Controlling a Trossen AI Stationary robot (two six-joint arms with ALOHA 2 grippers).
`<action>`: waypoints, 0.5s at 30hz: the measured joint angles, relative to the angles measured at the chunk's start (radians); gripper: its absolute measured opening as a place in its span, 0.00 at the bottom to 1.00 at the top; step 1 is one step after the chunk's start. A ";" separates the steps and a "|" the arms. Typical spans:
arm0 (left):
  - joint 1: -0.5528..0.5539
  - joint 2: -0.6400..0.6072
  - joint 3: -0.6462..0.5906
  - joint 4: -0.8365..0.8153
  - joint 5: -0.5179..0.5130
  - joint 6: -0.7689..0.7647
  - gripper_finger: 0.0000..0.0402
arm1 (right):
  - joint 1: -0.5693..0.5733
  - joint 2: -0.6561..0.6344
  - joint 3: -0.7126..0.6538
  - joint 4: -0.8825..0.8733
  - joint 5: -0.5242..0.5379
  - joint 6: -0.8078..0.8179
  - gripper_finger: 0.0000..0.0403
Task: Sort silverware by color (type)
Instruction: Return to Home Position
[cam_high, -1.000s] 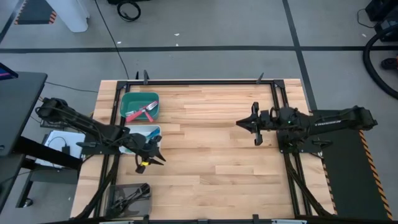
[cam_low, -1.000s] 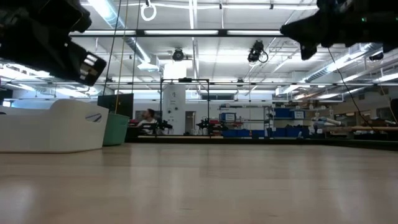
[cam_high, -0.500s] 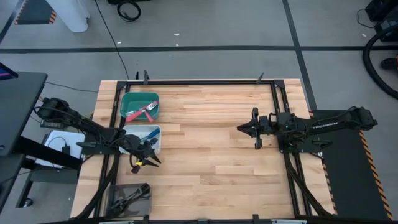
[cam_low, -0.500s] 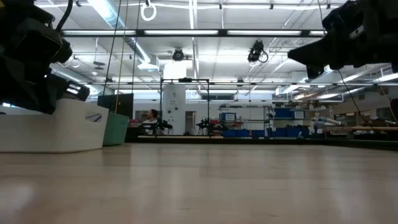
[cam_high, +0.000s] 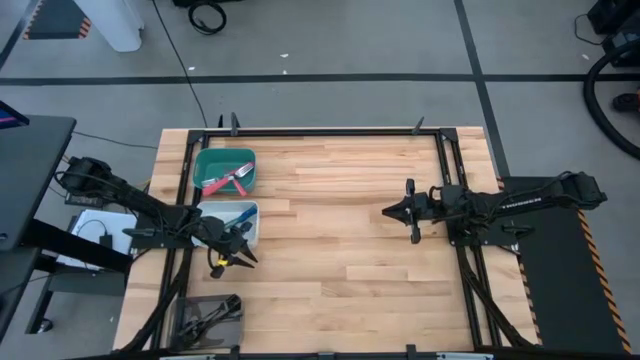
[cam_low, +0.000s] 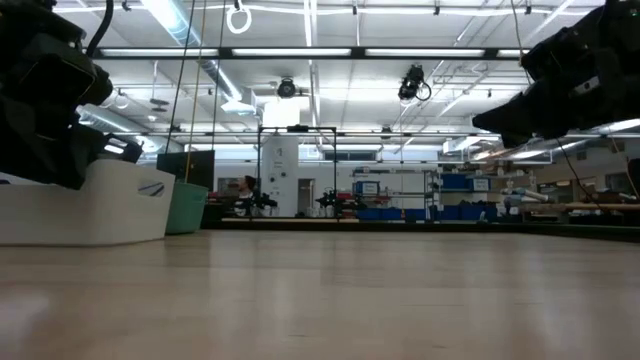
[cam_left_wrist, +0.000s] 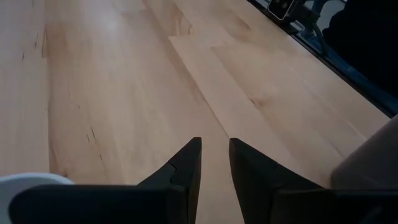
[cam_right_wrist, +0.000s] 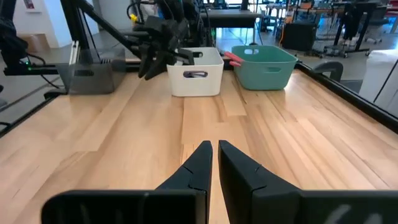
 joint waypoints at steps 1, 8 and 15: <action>0.000 0.000 0.000 0.000 0.000 0.000 0.23 | 0.000 0.000 0.000 -0.001 0.000 0.000 0.09; 0.001 0.000 0.000 -0.002 -0.036 0.003 0.23 | 0.000 0.000 0.000 -0.032 0.010 -0.018 0.09; 0.001 -0.001 -0.011 0.009 -0.077 0.000 0.23 | 0.000 0.000 0.000 -0.084 0.066 -0.021 0.09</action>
